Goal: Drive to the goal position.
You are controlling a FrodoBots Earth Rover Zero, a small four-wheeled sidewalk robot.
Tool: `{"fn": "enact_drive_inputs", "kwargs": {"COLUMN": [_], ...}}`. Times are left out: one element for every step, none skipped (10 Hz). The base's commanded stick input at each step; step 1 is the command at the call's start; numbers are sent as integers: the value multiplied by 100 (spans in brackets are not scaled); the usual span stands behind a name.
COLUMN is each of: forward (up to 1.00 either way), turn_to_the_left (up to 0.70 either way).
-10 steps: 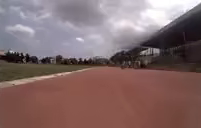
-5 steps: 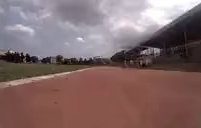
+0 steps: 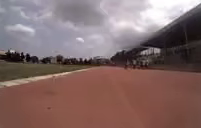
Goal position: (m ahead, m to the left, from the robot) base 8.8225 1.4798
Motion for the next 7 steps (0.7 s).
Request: {"fn": "enact_drive_inputs", "kwargs": {"forward": [45, 45, 45, 45, 45, 45, 45], "turn_to_the_left": [0, 0, 0, 0, 0, 0, 0]}}
